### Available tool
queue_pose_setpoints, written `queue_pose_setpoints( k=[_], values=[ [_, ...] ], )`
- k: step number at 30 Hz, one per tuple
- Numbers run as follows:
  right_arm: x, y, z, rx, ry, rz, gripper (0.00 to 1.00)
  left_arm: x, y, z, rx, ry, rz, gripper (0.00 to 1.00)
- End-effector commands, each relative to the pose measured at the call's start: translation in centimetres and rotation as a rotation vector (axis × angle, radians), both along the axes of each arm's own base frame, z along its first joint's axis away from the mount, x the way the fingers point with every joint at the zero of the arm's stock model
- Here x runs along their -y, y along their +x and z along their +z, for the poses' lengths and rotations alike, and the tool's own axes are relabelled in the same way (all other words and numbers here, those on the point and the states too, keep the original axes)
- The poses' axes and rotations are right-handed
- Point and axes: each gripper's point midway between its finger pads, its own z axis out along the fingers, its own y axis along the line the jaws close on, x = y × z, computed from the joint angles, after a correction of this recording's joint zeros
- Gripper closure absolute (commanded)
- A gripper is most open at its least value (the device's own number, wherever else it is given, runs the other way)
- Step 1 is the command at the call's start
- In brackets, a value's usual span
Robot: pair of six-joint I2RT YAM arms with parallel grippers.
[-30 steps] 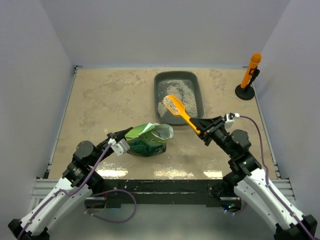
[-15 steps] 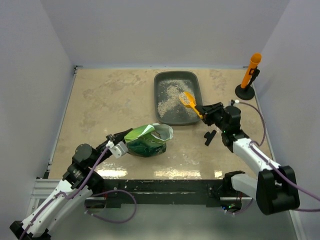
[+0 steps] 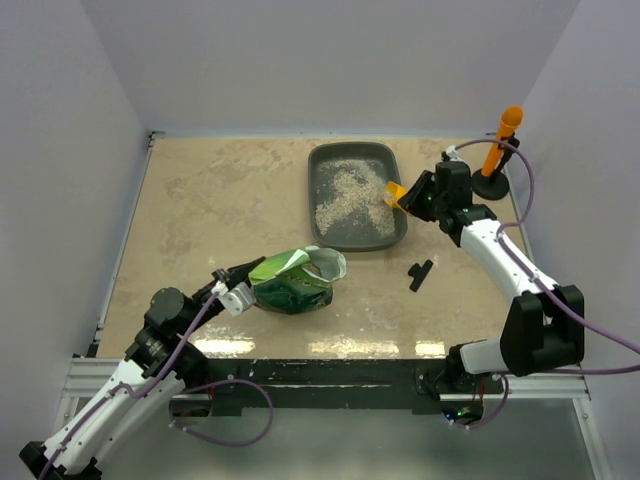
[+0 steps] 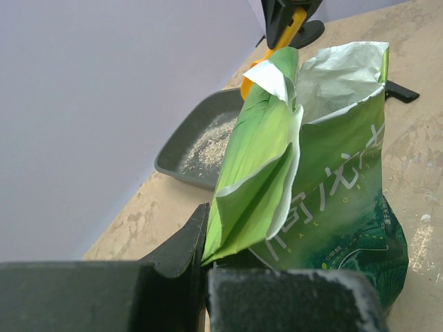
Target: Fill the litter box with clean litter
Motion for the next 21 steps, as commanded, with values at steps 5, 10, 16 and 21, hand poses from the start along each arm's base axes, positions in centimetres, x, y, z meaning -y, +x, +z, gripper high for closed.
queue_pose_setpoints(
  k=[5,10,16,21],
  values=[
    [-0.7,-1.2,1.5,-0.033,-0.397,0.123,1.00,0.0,-0.2,2.3,0.054,-0.059,-0.007,1.00],
    [-2.5,-2.0,3.9,0.019,-0.425,0.167,1.00,-0.1,-0.3,2.4,0.057,-0.062,-0.004,1.00],
    [-0.9,-2.7,6.0,-0.001,-0.514,0.130,1.00,-0.2,-0.3,2.5,0.060,-0.066,-0.003,1.00],
    [-2.0,-3.6,9.9,0.059,-0.447,0.184,1.00,-0.2,-0.3,2.5,0.060,-0.066,-0.003,1.00]
  ],
)
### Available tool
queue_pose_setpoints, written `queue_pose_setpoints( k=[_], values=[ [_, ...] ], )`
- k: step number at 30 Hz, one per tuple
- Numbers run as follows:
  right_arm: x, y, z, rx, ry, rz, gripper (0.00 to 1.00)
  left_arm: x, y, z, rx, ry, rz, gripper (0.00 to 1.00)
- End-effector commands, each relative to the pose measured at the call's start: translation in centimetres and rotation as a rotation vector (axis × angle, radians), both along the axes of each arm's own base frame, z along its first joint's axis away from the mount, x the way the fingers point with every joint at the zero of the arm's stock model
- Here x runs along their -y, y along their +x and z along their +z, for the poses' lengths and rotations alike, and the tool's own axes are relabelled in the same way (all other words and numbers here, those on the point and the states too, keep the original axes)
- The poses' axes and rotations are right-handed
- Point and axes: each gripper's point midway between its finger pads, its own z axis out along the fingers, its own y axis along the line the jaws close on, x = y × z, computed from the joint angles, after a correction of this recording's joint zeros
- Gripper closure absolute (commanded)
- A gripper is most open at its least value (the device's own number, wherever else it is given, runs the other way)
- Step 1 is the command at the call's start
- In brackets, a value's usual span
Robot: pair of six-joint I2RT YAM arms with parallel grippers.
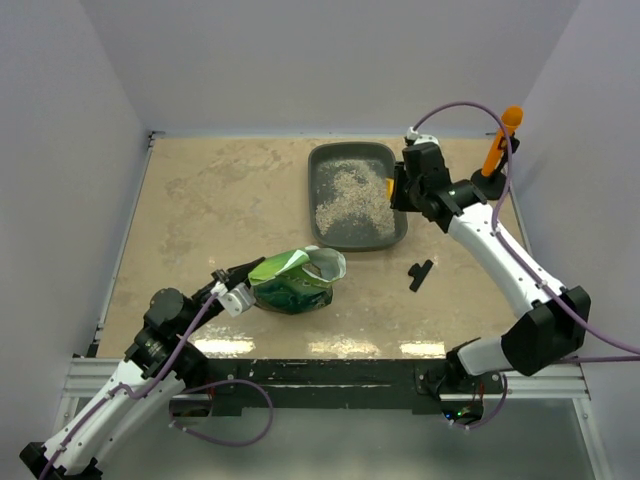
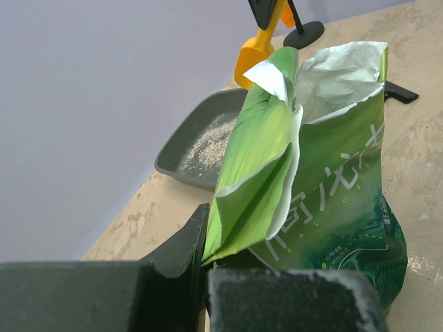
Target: Fill the litter box with clean litter
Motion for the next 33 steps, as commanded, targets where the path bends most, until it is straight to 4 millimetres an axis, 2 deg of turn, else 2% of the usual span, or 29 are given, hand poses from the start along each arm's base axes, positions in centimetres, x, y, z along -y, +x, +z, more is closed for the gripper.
queue_pose_setpoints(
  k=[1,2,4,5,7,8,10,11,15,21,25,28,33],
  values=[
    [0.2,-1.7,6.2,0.079,0.036,0.046,1.00,-0.1,-0.3,2.5,0.060,-0.063,-0.002,1.00],
    [-0.8,-2.3,7.8,0.093,0.084,0.093,1.00,-0.1,-0.3,2.4,0.057,-0.063,-0.002,1.00],
    [-1.4,-3.5,9.4,0.108,0.143,0.136,1.00,-0.1,-0.3,2.4,0.058,-0.064,-0.007,1.00],
    [-2.2,-4.7,11.2,0.129,0.197,0.190,1.00,0.0,-0.3,2.4,0.058,-0.062,-0.008,1.00],
    [-2.5,-6.4,12.1,0.110,0.230,0.229,1.00,0.0,-0.3,2.4,0.057,-0.059,-0.013,1.00],
    [-3.2,-7.6,13.3,0.110,0.271,0.283,1.00,0.1,-0.3,2.3,0.053,-0.057,-0.017,1.00],
    [-4.4,-9.9,13.7,0.061,0.328,0.377,1.00,0.2,-0.3,2.2,0.049,-0.053,-0.020,1.00],
    [-4.6,-10.9,14.6,0.068,0.355,0.409,1.00,0.3,-0.3,2.2,0.048,-0.052,-0.025,1.00],
    [-5.6,-14.6,15.8,0.024,0.447,0.514,1.00,0.5,-0.2,2.0,0.038,-0.044,-0.031,1.00],
    [-5.9,-19.5,16.4,-0.058,0.534,0.617,1.00,0.7,-0.3,1.9,0.031,-0.038,-0.040,1.00],
    [-5.9,-22.0,14.7,-0.154,0.569,0.665,1.00,0.8,-0.3,1.9,0.028,-0.037,-0.045,1.00],
    [-5.8,-23.1,14.1,-0.184,0.584,0.668,1.00,0.9,-0.3,1.8,0.020,-0.033,-0.048,1.00],
    [-5.5,-23.6,12.7,-0.222,0.582,0.654,1.00,0.9,-0.3,1.9,0.021,-0.034,-0.053,1.00]
  ],
)
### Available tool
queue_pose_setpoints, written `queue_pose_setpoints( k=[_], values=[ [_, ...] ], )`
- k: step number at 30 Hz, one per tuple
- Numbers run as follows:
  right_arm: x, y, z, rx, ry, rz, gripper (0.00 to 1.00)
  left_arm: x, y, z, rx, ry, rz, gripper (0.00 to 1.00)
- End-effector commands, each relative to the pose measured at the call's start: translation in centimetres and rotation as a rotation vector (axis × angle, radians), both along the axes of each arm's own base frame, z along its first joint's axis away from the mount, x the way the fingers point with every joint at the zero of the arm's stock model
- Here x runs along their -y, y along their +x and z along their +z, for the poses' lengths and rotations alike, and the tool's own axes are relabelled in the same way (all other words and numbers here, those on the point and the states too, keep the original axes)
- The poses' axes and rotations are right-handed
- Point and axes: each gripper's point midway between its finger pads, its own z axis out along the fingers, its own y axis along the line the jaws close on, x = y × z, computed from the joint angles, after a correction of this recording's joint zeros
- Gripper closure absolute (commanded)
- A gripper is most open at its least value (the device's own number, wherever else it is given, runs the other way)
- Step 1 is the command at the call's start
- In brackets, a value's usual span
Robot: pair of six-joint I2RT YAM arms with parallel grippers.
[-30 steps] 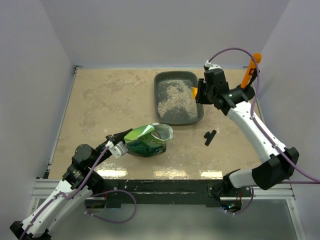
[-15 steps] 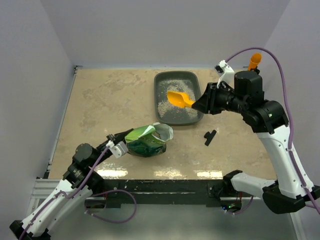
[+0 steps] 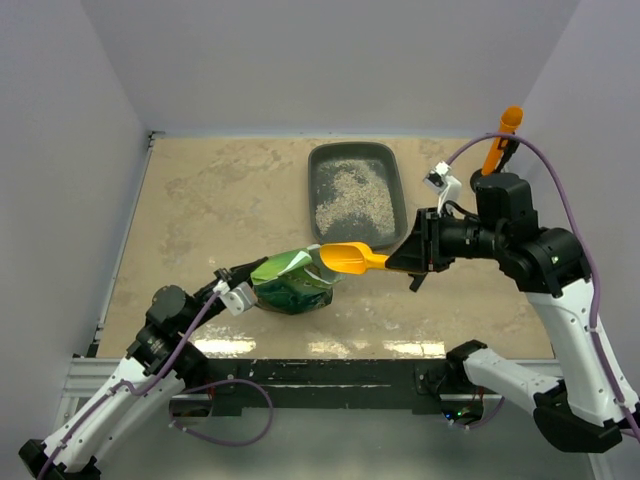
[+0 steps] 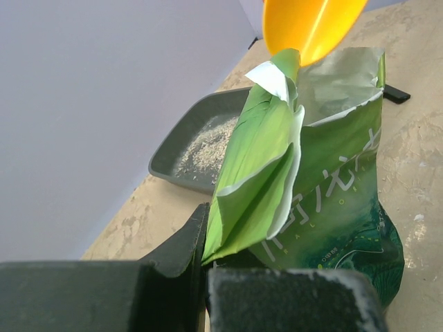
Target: Fill the litter box with clean litter
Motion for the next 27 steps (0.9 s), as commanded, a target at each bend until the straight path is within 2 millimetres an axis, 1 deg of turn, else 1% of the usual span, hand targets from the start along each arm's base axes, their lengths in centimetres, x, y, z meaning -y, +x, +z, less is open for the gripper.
queue_pose_setpoints(
  k=[1,6,11,14,15,18,19,21,22,23,24,26,27],
  values=[
    [-0.4,-0.9,-1.2,-0.057,0.016,0.033,1.00,0.3,-0.4,2.1,0.030,-0.042,-0.025,1.00],
    [-0.8,0.3,-2.2,-0.074,0.018,0.004,1.00,0.2,-0.6,2.3,0.038,-0.048,-0.029,1.00],
    [-1.4,2.2,-2.8,-0.082,0.011,-0.025,1.00,0.3,-0.9,2.5,0.049,-0.055,-0.044,1.00],
    [-1.7,3.2,-3.5,-0.104,-0.003,-0.037,1.00,0.2,-1.1,2.8,0.059,-0.064,-0.046,1.00],
    [-1.9,3.6,-4.1,-0.127,-0.016,-0.039,1.00,0.2,-1.2,2.9,0.063,-0.066,-0.048,1.00],
    [-2.2,4.1,-5.1,-0.159,-0.037,-0.042,1.00,0.2,-1.4,3.2,0.073,-0.075,-0.051,1.00],
    [-2.5,4.3,-5.9,-0.184,-0.049,-0.041,1.00,0.2,-1.4,3.3,0.075,-0.077,-0.054,1.00],
    [-3.3,4.2,-6.6,-0.203,-0.068,-0.032,1.00,0.2,-1.5,3.4,0.078,-0.078,-0.057,1.00],
    [-3.7,4.3,-7.4,-0.229,-0.082,-0.029,1.00,0.3,-1.6,3.4,0.078,-0.079,-0.062,1.00],
    [-4.3,4.0,-7.8,-0.246,-0.089,-0.016,1.00,0.3,-1.6,3.5,0.080,-0.081,-0.065,1.00],
    [-4.7,4.3,-8.1,-0.242,-0.093,-0.017,1.00,0.3,-1.7,3.5,0.081,-0.082,-0.070,1.00],
    [-5.5,4.2,-9.3,-0.269,-0.110,-0.012,1.00,0.3,-1.7,3.6,0.083,-0.084,-0.072,1.00],
    [-6.0,4.6,-9.7,-0.267,-0.109,-0.015,1.00,0.4,-1.8,3.6,0.084,-0.085,-0.075,1.00]
  ],
)
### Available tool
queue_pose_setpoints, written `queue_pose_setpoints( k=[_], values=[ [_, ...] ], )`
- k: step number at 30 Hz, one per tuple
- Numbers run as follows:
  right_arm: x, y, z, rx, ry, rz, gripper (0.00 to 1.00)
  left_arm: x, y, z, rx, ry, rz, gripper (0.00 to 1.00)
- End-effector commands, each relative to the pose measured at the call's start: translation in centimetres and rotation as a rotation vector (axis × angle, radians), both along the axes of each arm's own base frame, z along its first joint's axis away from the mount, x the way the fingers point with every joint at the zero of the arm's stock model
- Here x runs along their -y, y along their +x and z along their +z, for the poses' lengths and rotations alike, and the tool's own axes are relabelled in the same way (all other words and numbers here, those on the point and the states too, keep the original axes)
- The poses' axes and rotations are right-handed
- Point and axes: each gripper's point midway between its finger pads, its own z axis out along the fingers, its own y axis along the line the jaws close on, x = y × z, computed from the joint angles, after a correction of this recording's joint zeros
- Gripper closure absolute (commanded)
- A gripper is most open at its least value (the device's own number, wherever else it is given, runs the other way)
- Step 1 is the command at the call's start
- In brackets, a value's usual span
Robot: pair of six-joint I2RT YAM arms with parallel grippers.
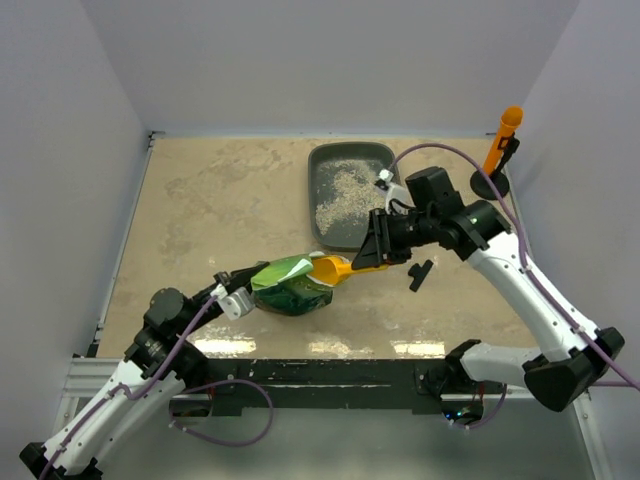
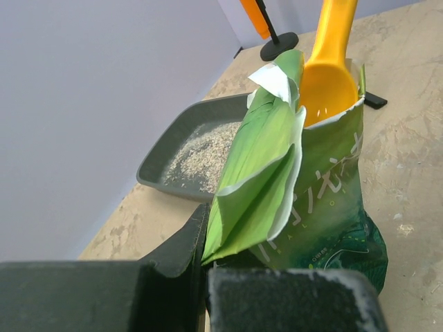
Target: Fill the litter box with clean litter
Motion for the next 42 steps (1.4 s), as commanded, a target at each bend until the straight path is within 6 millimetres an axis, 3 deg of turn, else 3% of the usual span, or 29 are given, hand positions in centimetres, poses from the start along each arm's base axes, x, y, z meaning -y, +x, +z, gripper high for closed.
queue_pose_setpoints(
  k=[1,5,9,11,17,21,27,28,42],
  values=[
    [-1.6,1.3,-2.6,-0.020,-0.037,-0.038,1.00,0.0,-0.8,3.6,0.086,-0.080,-0.025,1.00],
    [-3.0,2.0,-5.2,-0.057,-0.078,-0.034,1.00,0.0,-0.9,3.5,0.087,-0.083,-0.030,1.00],
    [-3.6,2.9,-6.0,-0.052,-0.084,-0.049,1.00,0.1,-1.0,3.5,0.086,-0.083,-0.036,1.00],
    [-3.6,3.3,-6.0,-0.047,-0.088,-0.063,0.86,0.2,-1.0,3.5,0.086,-0.083,-0.038,1.00],
    [-3.9,3.9,-4.3,-0.001,-0.068,-0.071,0.68,0.3,-0.9,3.3,0.080,-0.078,-0.042,1.00],
    [-3.2,4.1,-2.1,0.045,-0.079,-0.089,0.65,0.4,-0.9,3.3,0.078,-0.076,-0.045,1.00],
    [-1.6,4.1,-0.5,0.101,-0.128,-0.130,0.60,0.5,-0.9,3.2,0.076,-0.074,-0.048,1.00],
    [-1.4,4.0,-0.5,0.101,-0.128,-0.132,0.55,0.5,-0.9,3.2,0.076,-0.074,-0.048,1.00],
    [2.0,2.0,-2.6,0.098,-0.229,-0.181,0.47,0.6,-0.7,3.0,0.070,-0.067,-0.049,1.00]
  ],
)
